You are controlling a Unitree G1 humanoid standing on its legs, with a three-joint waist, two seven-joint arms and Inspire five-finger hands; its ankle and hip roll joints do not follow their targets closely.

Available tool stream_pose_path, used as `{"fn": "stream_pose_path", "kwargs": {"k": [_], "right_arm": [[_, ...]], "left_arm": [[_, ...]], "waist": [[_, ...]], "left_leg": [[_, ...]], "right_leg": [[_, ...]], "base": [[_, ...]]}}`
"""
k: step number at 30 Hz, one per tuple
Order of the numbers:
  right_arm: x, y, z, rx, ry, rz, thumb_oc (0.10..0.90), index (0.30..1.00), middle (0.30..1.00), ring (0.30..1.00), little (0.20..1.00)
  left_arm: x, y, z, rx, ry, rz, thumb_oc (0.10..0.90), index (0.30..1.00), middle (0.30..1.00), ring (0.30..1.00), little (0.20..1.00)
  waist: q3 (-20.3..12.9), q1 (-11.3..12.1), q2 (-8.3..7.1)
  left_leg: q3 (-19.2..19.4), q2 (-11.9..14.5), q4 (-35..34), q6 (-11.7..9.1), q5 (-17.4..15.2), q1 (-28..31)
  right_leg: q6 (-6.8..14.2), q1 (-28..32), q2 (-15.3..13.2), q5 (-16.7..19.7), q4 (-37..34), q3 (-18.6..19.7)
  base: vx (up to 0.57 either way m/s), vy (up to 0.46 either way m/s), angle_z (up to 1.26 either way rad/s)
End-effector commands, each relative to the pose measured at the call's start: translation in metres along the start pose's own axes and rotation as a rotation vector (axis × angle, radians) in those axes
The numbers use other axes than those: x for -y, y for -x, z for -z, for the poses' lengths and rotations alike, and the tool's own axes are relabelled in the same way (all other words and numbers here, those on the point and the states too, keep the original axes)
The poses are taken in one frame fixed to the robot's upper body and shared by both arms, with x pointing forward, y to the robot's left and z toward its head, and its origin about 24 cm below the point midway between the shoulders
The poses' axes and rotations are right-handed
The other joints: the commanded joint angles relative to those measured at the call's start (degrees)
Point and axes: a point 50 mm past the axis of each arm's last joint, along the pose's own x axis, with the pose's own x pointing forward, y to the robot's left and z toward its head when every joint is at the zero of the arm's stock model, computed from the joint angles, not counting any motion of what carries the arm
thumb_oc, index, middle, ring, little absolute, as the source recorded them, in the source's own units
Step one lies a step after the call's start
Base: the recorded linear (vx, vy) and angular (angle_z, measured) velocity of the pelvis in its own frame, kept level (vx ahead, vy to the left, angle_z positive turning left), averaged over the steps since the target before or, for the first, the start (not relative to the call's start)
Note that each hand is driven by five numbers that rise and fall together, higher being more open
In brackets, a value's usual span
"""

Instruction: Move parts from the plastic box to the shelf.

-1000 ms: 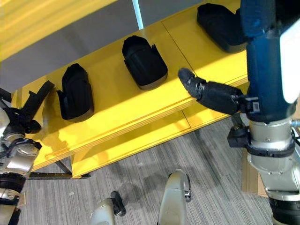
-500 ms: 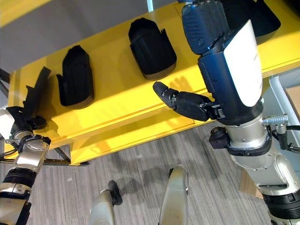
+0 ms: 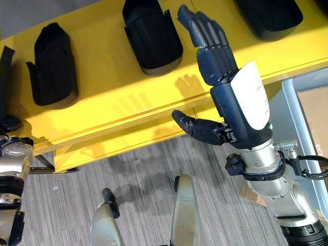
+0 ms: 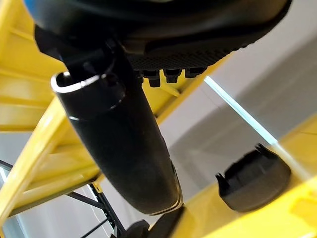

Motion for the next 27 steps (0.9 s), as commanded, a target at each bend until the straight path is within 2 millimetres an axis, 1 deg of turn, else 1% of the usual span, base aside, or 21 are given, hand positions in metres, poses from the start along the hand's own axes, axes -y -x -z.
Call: {"fn": "stream_pose_path", "kwargs": {"k": [1,4,6,7,8,10,11,13,14,15,20,22,25,27], "right_arm": [[0.026,-0.025,-0.027,0.207,-0.074,0.181,0.9,1.0,1.0,1.0,1.0],[0.019,-0.028,-0.03,0.223,-0.121,0.074,0.9,1.0,1.0,1.0,1.0],[0.003,-0.035,-0.036,0.256,-0.187,-0.092,0.9,1.0,1.0,1.0,1.0],[-0.002,-0.039,-0.04,0.288,-0.188,-0.129,0.9,1.0,1.0,1.0,1.0],[-0.011,-0.047,-0.047,0.331,-0.225,-0.189,0.9,1.0,1.0,1.0,1.0],[-0.015,-0.052,-0.051,0.368,-0.232,-0.198,0.9,1.0,1.0,1.0,1.0],[-0.017,-0.059,-0.055,0.394,-0.255,-0.204,0.9,1.0,1.0,1.0,1.0],[-0.019,-0.063,-0.059,0.423,-0.26,-0.207,0.9,1.0,1.0,1.0,1.0],[-0.022,-0.067,-0.065,0.454,-0.275,-0.219,0.9,1.0,1.0,1.0,1.0],[-0.022,-0.068,-0.066,0.456,-0.276,-0.22,0.9,1.0,1.0,1.0,1.0],[-0.029,-0.074,-0.084,0.546,-0.342,-0.247,0.9,1.0,1.0,1.0,1.0],[-0.031,-0.076,-0.087,0.556,-0.356,-0.25,0.9,1.0,1.0,1.0,1.0],[-0.038,-0.081,-0.093,0.563,-0.38,-0.248,0.9,1.0,1.0,1.0,1.0],[-0.041,-0.087,-0.097,0.56,-0.407,-0.242,0.9,1.0,1.0,1.0,1.0]], "left_arm": [[-0.02,-0.018,-0.016,0.036,0.033,-0.067,0.4,0.3,0.3,0.3,0.3],[-0.021,-0.019,-0.021,0.039,0.048,-0.068,0.4,0.3,0.3,0.3,0.3],[-0.021,-0.022,-0.03,0.055,0.063,-0.061,0.4,0.3,0.3,0.3,0.3],[-0.019,-0.021,-0.032,0.065,0.06,-0.048,0.4,0.3,0.3,0.3,0.3],[-0.012,-0.017,-0.037,0.087,0.071,-0.029,0.4,0.3,0.3,0.3,0.3],[-0.008,-0.015,-0.041,0.1,0.081,-0.009,0.4,0.3,0.3,0.3,0.3],[-0.002,-0.012,-0.049,0.115,0.108,0.023,0.4,0.3,0.3,0.3,0.3],[0.003,-0.009,-0.053,0.124,0.123,0.043,0.4,0.3,0.3,0.3,0.3],[0.01,-0.004,-0.056,0.127,0.128,0.067,0.4,0.3,0.3,0.3,0.3],[0.01,-0.004,-0.056,0.127,0.128,0.068,0.4,0.3,0.3,0.3,0.3],[0.027,0.007,-0.067,0.144,0.129,0.125,0.4,0.3,0.3,0.3,0.3],[0.029,0.008,-0.069,0.144,0.136,0.132,0.4,0.3,0.3,0.3,0.3],[0.036,0.013,-0.076,0.155,0.12,0.146,0.4,0.3,0.3,0.3,0.3],[0.04,0.017,-0.076,0.154,0.128,0.151,0.4,0.3,0.3,0.3,0.3]], "waist": [[-1.78,0.37,-3.49],[-1.41,0.48,-3.67],[-0.81,0.97,-3.68],[-0.66,1.33,-3.65],[-0.4,2.1,-3.53],[-0.31,2.48,-3.46],[-0.26,3.23,-3.36],[-0.18,3.75,-3.26],[-0.2,4.38,-3.06],[-0.18,4.37,-3.04],[-0.61,6.55,-2.55],[-0.64,6.76,-2.42],[-0.64,7.29,-1.85],[-0.51,7.84,-1.32]], "left_leg": [[0.39,2.65,0.82,1.69,-0.69,-2.86],[0.22,2.54,0.6,1.68,-0.5,-3.33],[-0.15,2.3,0.68,1.6,-0.36,-3.9],[-0.27,2.24,0.65,1.67,-0.3,-4.02],[-0.44,2.09,0.34,1.78,-0.04,-4.05],[-0.53,1.89,0.12,1.91,0.07,-4.07],[-0.74,1.55,-0.1,2.01,0.28,-4.34],[-0.98,1.24,-0.4,2.06,0.55,-4.59],[-1.16,0.86,-0.87,2.16,0.83,-4.7],[-1.2,0.82,-0.92,2.17,0.86,-4.69],[-2.66,-0.76,-2.55,2.49,2.0,-4.84],[-3.05,-1.12,-2.71,2.61,2.03,-4.87],[-3.72,-2.09,-3.77,2.86,2.42,-4.47],[-4.12,-2.73,-4.51,3.11,2.69,-3.91]], "right_leg": [[5.83,5.5,-6.0,2.58,-7.56,0.16],[5.86,5.14,-5.78,2.9,-8.0,-0.18],[5.69,4.81,-5.73,3.07,-8.18,-0.69],[5.62,4.77,-5.77,3.2,-8.26,-0.92],[5.51,4.77,-5.97,3.34,-8.4,-1.48],[5.49,4.8,-6.15,3.41,-8.48,-1.82],[5.43,4.79,-6.64,3.55,-8.65,-2.45],[5.37,4.82,-6.97,3.51,-8.68,-3.03],[5.44,5.01,-7.39,3.26,-8.63,-3.75],[5.45,5.05,-7.44,3.23,-8.63,-3.83],[5.33,6.39,-8.51,2.09,-8.57,-5.95],[5.34,6.46,-8.6,2.06,-8.51,-6.02],[5.37,7.08,-8.64,1.81,-8.81,-6.23],[5.37,7.68,-8.76,1.82,-9.3,-6.63]], "base": [[-0.08,-0.027,0.03],[-0.07,-0.013,0.01],[-0.07,0.003,-0.02],[-0.07,0.021,-0.01],[-0.07,0.031,-0.01],[-0.06,0.036,0.03],[-0.07,0.037,0.06],[-0.07,0.042,0.1],[-0.05,0.037,0.17],[-0.07,0.056,0.2],[-0.05,0.001,0.18],[-0.02,0.005,0.22],[-0.03,0.022,0.18],[-0.05,0.071,0.19]]}}
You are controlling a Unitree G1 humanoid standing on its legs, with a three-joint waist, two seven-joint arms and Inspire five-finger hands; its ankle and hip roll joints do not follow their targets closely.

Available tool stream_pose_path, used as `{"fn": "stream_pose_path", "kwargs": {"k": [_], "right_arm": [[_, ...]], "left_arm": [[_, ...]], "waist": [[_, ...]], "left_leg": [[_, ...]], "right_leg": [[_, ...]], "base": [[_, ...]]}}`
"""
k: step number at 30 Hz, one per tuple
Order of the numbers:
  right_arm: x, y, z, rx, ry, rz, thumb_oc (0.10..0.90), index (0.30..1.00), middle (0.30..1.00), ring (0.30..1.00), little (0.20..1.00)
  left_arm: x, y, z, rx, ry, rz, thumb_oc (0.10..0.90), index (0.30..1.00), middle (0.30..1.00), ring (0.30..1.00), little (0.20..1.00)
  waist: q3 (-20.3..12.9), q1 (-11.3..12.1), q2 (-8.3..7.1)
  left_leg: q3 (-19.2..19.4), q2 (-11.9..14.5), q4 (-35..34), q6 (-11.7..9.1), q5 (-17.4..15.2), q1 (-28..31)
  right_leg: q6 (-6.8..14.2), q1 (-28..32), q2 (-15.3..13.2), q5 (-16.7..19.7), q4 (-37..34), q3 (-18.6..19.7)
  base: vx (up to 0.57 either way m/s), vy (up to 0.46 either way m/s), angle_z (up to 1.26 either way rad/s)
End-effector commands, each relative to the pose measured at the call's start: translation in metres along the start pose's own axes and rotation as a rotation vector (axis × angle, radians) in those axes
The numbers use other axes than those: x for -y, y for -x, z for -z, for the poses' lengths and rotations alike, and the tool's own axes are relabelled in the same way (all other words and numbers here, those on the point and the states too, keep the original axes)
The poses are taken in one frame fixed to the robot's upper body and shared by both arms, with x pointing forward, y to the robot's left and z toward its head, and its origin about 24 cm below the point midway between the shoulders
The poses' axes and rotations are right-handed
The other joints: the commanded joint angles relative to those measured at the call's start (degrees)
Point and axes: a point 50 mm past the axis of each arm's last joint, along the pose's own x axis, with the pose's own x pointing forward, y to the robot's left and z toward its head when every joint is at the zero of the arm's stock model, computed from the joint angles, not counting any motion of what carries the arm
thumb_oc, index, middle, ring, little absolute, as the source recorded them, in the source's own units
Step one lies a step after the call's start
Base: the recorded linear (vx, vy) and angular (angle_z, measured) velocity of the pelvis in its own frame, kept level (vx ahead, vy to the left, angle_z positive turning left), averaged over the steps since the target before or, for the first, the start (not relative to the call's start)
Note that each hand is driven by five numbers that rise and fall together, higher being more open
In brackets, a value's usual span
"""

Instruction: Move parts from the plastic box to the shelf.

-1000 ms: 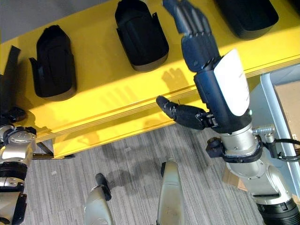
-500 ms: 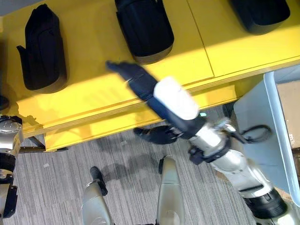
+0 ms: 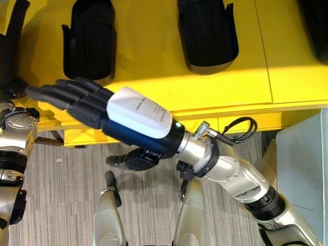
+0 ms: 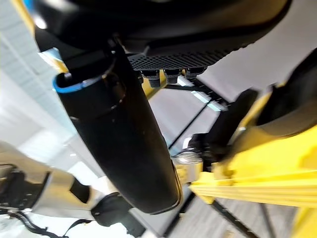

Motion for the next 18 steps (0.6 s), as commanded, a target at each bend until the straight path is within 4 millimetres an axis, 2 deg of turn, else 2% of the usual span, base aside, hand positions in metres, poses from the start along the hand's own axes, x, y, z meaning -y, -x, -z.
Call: {"fn": "stream_pose_path", "kwargs": {"k": [1,11,15,18], "right_arm": [[0.026,-0.021,-0.032,0.215,0.021,0.17,0.9,1.0,1.0,1.0,1.0],[0.015,-0.025,-0.034,0.198,-0.043,0.13,0.9,1.0,1.0,1.0,1.0],[0.015,-0.027,-0.033,0.183,-0.042,0.133,0.9,1.0,1.0,1.0,1.0],[0.015,-0.027,-0.032,0.173,-0.043,0.131,0.9,1.0,1.0,1.0,1.0]], "left_arm": [[0.009,0.005,0.003,-0.049,0.023,0.023,0.4,0.3,0.3,0.3,0.3],[0.017,0.01,-0.006,-0.069,0.055,0.019,0.4,0.3,0.3,0.3,0.3],[0.017,0.01,-0.012,-0.003,-0.027,-0.013,0.4,0.3,0.3,0.3,0.3],[0.014,0.008,-0.013,0.005,-0.027,-0.021,0.4,0.3,0.3,0.3,0.3]], "waist": [[-1.5,1.03,-1.24],[-1.61,2.54,-1.21],[-1.37,3.05,-1.3],[-1.24,3.16,-1.08]], "left_leg": [[0.76,0.46,-2.38,3.69,0.91,0.12],[-0.99,-0.87,-3.33,4.49,0.96,0.76],[-1.72,-1.39,-3.97,4.65,1.18,0.87],[-2.0,-1.78,-4.61,4.85,1.28,1.3]], "right_leg": [[4.73,5.8,-4.52,1.19,-6.67,-1.27],[3.57,7.61,-3.2,0.09,-6.74,-3.05],[3.26,8.13,-2.39,0.32,-7.5,-3.46],[3.36,8.39,-2.26,0.96,-8.38,-3.24]], "base": [[-0.03,0.063,0.15],[0.0,0.005,0.07],[-0.03,-0.041,0.05],[-0.05,0.004,0.05]]}}
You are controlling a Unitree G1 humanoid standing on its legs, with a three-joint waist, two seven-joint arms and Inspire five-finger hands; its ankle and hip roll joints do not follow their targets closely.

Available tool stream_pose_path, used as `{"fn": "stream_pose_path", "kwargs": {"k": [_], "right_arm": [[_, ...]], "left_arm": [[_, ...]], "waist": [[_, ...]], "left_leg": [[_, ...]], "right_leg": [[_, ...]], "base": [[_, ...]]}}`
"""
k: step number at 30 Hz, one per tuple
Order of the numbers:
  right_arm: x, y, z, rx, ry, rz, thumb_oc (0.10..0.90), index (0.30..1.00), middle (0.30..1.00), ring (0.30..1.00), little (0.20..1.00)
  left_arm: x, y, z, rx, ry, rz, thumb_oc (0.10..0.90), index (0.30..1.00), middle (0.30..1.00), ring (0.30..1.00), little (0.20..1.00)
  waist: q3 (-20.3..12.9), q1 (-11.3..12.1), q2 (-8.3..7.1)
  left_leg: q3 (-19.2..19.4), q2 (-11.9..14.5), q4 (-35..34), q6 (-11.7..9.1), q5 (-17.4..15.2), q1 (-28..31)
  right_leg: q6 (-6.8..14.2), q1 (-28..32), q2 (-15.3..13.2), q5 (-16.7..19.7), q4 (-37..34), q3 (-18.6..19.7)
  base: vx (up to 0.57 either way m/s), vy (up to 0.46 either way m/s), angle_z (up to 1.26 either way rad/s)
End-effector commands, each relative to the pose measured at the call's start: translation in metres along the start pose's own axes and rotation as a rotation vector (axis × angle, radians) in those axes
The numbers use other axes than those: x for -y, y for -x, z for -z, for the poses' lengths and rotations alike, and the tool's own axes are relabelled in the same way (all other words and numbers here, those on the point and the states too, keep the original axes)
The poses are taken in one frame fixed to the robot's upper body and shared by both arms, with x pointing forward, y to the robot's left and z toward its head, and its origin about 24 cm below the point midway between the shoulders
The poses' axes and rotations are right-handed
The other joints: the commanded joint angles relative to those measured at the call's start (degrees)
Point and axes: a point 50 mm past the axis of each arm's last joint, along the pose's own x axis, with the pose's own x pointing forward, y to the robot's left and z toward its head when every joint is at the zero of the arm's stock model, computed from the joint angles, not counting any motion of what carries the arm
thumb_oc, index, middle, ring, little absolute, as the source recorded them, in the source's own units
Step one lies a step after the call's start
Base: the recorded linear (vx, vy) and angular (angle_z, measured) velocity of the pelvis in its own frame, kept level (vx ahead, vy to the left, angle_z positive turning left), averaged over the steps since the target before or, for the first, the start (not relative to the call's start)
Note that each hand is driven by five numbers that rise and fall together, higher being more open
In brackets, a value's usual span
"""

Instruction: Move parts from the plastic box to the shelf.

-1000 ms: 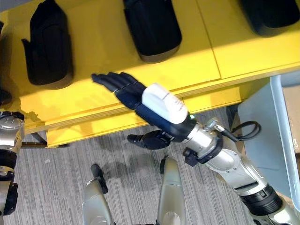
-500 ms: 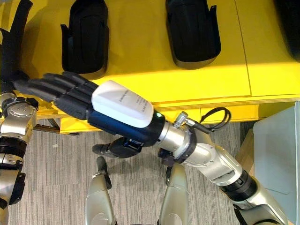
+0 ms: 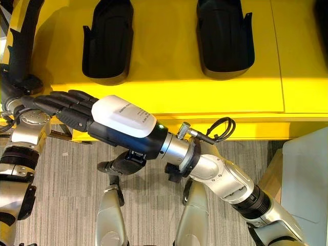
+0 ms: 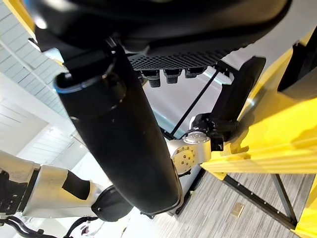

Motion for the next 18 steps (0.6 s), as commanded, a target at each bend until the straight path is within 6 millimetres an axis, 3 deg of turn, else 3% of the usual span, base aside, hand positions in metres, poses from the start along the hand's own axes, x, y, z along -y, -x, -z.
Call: {"fn": "stream_pose_path", "kwargs": {"k": [1,7,12,18], "right_arm": [[0.027,-0.009,-0.04,0.238,0.047,0.175,0.9,1.0,1.0,1.0,1.0],[0.023,-0.007,-0.037,0.216,0.056,0.166,0.9,1.0,1.0,1.0,1.0],[0.022,-0.003,-0.031,0.158,0.059,0.142,0.9,1.0,1.0,1.0,1.0],[0.025,0.004,-0.026,0.129,0.074,0.153,0.9,1.0,1.0,1.0,1.0]], "left_arm": [[-0.006,-0.006,-0.004,-0.005,-0.025,-0.048,0.4,0.3,0.3,0.3,0.3],[-0.002,-0.003,-0.009,-0.02,-0.01,-0.052,0.4,0.3,0.3,0.3,0.3],[-0.01,-0.009,-0.006,-0.02,-0.069,-0.066,0.4,0.3,0.3,0.3,0.3],[-0.021,-0.02,-0.01,0.01,-0.099,-0.079,0.4,0.3,0.3,0.3,0.3]], "waist": [[-1.18,1.15,-1.79],[-1.16,1.22,-1.11],[-1.57,1.3,-0.31],[-1.88,0.75,-0.39]], "left_leg": [[-0.3,-1.28,-2.26,4.44,-0.97,1.3],[-1.81,-2.21,-2.79,4.66,-0.7,1.56],[-2.44,-2.7,-2.51,4.77,-1.25,2.27],[-1.72,-2.18,-2.14,4.53,-1.46,2.43]], "right_leg": [[3.14,7.04,-1.55,1.37,-8.61,-0.79],[3.04,8.35,-0.52,2.28,-10.62,-0.43],[3.24,9.34,-0.45,3.09,-11.71,0.24],[3.46,9.56,-0.87,3.17,-11.69,0.27]], "base": [[-0.02,-0.018,0.05],[-0.02,-0.032,0.11],[0.03,0.007,0.08],[0.01,0.012,0.03]]}}
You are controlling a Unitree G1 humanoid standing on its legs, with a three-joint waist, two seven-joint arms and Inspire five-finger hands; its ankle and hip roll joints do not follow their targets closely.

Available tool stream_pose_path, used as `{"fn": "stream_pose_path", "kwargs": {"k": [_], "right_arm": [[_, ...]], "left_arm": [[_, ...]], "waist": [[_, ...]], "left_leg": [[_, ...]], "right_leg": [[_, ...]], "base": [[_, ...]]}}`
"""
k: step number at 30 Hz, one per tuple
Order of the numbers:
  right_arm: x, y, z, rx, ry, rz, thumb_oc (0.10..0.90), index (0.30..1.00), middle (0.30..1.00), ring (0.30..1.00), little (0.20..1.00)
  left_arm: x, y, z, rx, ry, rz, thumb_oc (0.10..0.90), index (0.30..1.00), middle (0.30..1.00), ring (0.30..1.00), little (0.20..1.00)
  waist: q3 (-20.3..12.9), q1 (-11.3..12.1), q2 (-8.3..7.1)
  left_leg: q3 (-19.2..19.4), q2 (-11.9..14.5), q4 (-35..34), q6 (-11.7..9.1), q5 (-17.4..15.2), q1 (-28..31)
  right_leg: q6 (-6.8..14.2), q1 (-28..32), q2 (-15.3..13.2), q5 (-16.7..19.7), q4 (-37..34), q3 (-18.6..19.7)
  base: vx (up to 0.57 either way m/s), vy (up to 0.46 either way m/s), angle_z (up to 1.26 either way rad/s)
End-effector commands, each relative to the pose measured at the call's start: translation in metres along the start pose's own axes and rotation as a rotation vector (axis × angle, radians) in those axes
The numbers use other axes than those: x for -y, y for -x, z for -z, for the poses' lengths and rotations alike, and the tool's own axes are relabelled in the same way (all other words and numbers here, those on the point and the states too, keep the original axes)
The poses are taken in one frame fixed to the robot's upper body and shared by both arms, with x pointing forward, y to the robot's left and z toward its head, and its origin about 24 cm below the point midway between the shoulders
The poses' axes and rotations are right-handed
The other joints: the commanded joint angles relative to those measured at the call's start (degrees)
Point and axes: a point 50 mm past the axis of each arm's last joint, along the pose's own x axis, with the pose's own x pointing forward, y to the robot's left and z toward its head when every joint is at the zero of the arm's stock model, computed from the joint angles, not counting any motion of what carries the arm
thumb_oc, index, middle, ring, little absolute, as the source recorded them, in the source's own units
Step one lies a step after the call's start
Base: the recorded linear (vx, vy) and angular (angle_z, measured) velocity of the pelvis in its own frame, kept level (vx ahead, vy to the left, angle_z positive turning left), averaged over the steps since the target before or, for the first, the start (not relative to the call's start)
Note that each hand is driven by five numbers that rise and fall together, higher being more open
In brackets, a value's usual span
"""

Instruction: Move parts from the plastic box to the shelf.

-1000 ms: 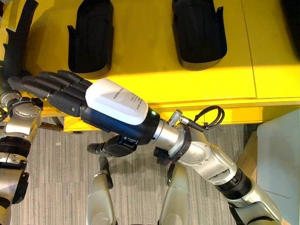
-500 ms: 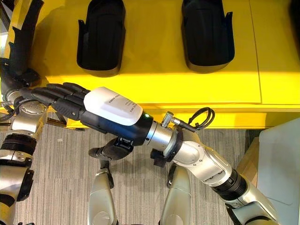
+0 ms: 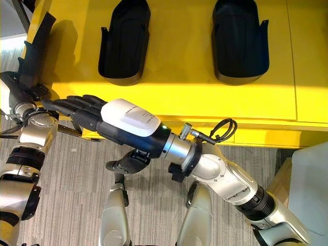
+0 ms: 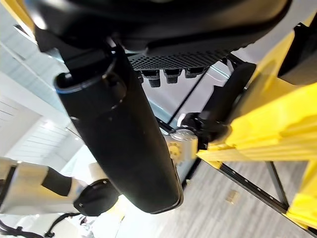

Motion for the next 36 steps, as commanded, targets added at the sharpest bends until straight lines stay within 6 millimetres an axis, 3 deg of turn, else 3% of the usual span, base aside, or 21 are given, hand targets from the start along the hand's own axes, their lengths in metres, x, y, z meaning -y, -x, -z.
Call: {"fn": "stream_pose_path", "kwargs": {"k": [1,2,3,4,22,36], "right_arm": [[0.029,-0.003,-0.038,0.237,0.072,0.204,0.9,1.0,1.0,1.0,1.0],[0.029,-0.002,-0.039,0.238,0.079,0.207,0.9,1.0,1.0,1.0,1.0],[0.029,-0.002,-0.039,0.238,0.081,0.208,0.9,1.0,1.0,1.0,1.0],[0.03,-0.001,-0.038,0.232,0.08,0.208,0.9,1.0,1.0,1.0,1.0],[0.029,0.019,-0.032,0.196,0.061,0.139,0.9,1.0,1.0,1.0,1.0],[0.022,0.034,-0.028,0.158,0.016,0.139,0.9,1.0,1.0,1.0,1.0]], "left_arm": [[-0.032,-0.026,-0.018,0.052,-0.018,-0.099,0.4,0.3,0.3,0.3,0.3],[-0.032,-0.026,-0.023,0.084,-0.006,-0.087,0.4,0.3,0.3,0.3,0.3],[-0.032,-0.026,-0.025,0.093,-0.01,-0.086,0.518,0.465,0.465,0.465,0.465],[-0.032,-0.027,-0.029,0.121,-0.042,-0.094,0.9,1.0,1.0,1.0,1.0],[-0.055,-0.033,-0.064,0.286,0.015,-0.186,0.9,1.0,1.0,1.0,1.0],[-0.069,-0.032,-0.083,0.417,-0.003,-0.259,0.9,1.0,1.0,1.0,1.0]], "waist": [[-1.91,-0.1,-2.44],[-1.91,-0.35,-2.54],[-1.93,-0.44,-2.56],[-1.96,-0.74,-2.55],[-3.79,-4.43,-1.75],[-5.96,-5.67,-1.79]], "left_leg": [[0.53,-0.43,0.36,3.19,-2.93,1.39],[0.75,-0.25,0.51,3.16,-2.98,1.37],[0.87,-0.2,0.49,3.15,-2.99,1.46],[1.22,-0.07,0.52,3.07,-3.14,1.75],[5.35,1.02,1.67,2.45,-4.86,4.33],[6.36,2.66,3.57,1.72,-6.39,6.29]], "right_leg": [[3.01,6.3,0.25,3.02,-9.7,2.35],[3.07,6.2,0.32,2.93,-9.49,2.41],[3.08,6.19,0.35,2.97,-9.53,2.43],[3.13,6.19,0.35,3.1,-9.62,2.48],[4.99,6.52,-1.76,4.66,-10.95,4.79],[5.44,9.85,-1.71,5.29,-13.51,5.23]], "base": [[0.03,-0.015,0.0],[0.0,0.0,0.0],[0.04,0.009,0.0],[0.05,0.035,0.0],[0.05,0.043,-0.06],[0.06,-0.03,-0.04]]}}
